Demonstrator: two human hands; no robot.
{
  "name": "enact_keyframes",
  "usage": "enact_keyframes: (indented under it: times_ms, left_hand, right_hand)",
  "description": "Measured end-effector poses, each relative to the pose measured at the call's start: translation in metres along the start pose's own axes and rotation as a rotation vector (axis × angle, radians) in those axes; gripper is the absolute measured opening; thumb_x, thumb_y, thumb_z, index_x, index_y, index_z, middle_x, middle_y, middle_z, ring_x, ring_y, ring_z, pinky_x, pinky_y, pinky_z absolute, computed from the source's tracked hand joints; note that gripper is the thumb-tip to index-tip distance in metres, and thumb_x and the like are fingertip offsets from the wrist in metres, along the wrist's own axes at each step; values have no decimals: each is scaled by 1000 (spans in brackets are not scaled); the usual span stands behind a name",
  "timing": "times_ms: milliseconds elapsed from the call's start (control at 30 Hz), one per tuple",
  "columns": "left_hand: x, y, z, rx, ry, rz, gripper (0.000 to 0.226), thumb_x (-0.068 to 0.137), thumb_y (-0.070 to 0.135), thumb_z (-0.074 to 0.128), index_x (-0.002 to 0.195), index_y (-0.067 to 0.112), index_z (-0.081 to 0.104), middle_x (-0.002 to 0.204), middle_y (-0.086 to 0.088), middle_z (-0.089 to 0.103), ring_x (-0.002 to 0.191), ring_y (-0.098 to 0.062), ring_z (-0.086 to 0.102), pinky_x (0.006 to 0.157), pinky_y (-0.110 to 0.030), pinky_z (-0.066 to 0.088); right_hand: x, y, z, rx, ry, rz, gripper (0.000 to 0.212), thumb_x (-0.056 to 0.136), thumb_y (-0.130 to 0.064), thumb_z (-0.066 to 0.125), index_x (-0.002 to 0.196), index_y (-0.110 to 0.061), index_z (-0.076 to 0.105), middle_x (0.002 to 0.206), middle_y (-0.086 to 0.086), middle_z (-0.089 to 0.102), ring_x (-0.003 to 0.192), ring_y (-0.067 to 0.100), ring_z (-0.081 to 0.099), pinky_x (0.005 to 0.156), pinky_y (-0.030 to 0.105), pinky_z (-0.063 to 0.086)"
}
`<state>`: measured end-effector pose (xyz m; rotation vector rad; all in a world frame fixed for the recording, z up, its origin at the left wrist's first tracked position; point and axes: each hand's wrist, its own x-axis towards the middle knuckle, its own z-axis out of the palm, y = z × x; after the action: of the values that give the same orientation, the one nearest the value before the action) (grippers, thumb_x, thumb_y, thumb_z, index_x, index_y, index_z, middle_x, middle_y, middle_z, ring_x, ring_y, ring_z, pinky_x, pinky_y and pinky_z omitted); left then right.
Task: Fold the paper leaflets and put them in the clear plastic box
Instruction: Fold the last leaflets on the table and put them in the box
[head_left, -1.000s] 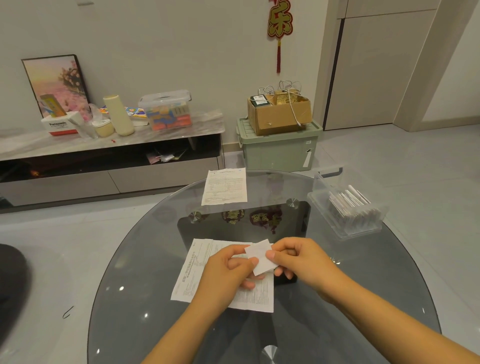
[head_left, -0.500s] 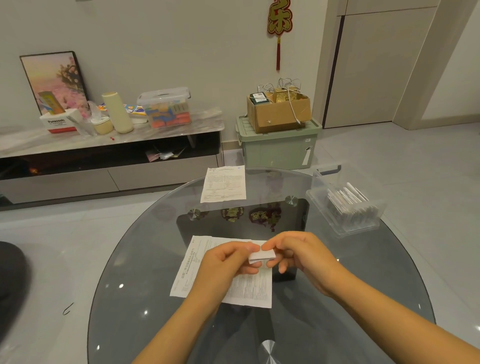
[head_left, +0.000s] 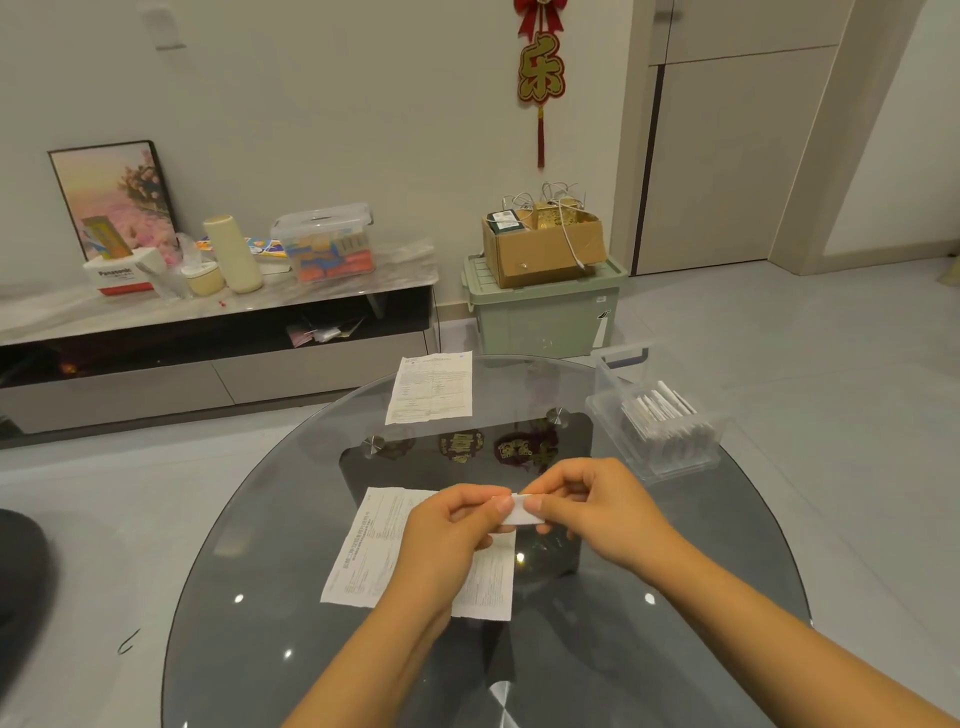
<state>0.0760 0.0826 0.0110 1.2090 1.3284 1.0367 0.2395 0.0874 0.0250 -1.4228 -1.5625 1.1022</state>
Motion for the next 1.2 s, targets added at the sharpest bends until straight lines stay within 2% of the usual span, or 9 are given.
enact_keyframes:
  times_ms: [233, 367, 534, 634, 734, 900, 1000, 1067, 1201]
  left_hand:
    - [16, 28, 33, 148, -7, 200, 11, 81, 14, 71, 76, 24, 73, 80, 5, 72, 79, -11, 68, 75, -22, 54]
    - [31, 49, 61, 112, -117, 291, 13, 82, 10, 70, 79, 23, 72, 81, 6, 72, 78, -5, 67, 68, -12, 50]
    - [52, 63, 95, 63, -163, 340, 12, 84, 13, 68, 88, 24, 71, 86, 4, 72, 81, -7, 67, 67, -13, 50]
    - [64, 73, 112, 18, -187, 359, 13, 86, 10, 66, 92, 20, 70, 87, 2, 72, 78, -4, 67, 67, -13, 49]
    - [80, 79, 124, 5, -198, 337, 13, 90, 11, 61, 99, 17, 68, 93, 0, 71, 78, -6, 67, 67, -14, 49]
    - [109, 70, 142, 446, -299, 474, 23, 93, 13, 49, 98, 24, 69, 105, 11, 67, 96, 0, 58, 81, -8, 40]
    - [120, 67, 153, 834, -402, 704, 28, 93, 20, 44, 108, 26, 67, 116, 13, 63, 112, -1, 49, 103, -20, 22]
    - [126, 68, 163, 963, -471, 775, 35, 92, 25, 36, 113, 24, 64, 120, 11, 62, 115, -5, 48, 103, -26, 18]
    - [136, 63, 179, 1153, -596, 854, 50, 82, 31, 20, 102, 17, 65, 108, 4, 63, 101, -12, 48, 96, -36, 29]
  right_hand:
    - [-7, -1, -41, -84, 82, -55, 5, 82, -20, 71, 82, -24, 73, 79, -4, 71, 75, 10, 63, 70, 21, 51]
    - [-7, -2, -68, -6, 230, -73, 5, 81, -15, 71, 85, -14, 74, 79, 3, 71, 67, 5, 60, 64, 15, 49]
    - [0, 3, -95, 112, 338, -15, 5, 82, -18, 71, 85, -15, 73, 82, 15, 69, 67, 12, 58, 63, 22, 49]
    - [8, 5, -110, 111, 398, -6, 3, 83, -18, 69, 81, -20, 71, 77, 6, 68, 61, 5, 57, 58, 16, 48]
    - [18, 10, -122, 91, 538, 10, 7, 83, -14, 68, 79, -20, 69, 77, 4, 68, 69, 13, 60, 67, 27, 50]
    - [33, 31, -137, -145, 826, 65, 6, 85, -18, 63, 81, -22, 62, 78, -6, 63, 69, 12, 57, 61, 24, 45]
    - [35, 37, -139, -278, 836, 110, 0, 85, -21, 62, 85, -21, 62, 78, -8, 61, 68, 14, 57, 64, 30, 48]
    - [39, 40, -139, -326, 825, 130, 0, 85, -21, 62, 85, -20, 62, 76, -8, 61, 69, 15, 58, 65, 31, 49]
    - [43, 40, -139, -422, 799, 163, 3, 85, -16, 61, 86, -16, 63, 76, -4, 61, 73, 18, 59, 66, 32, 51]
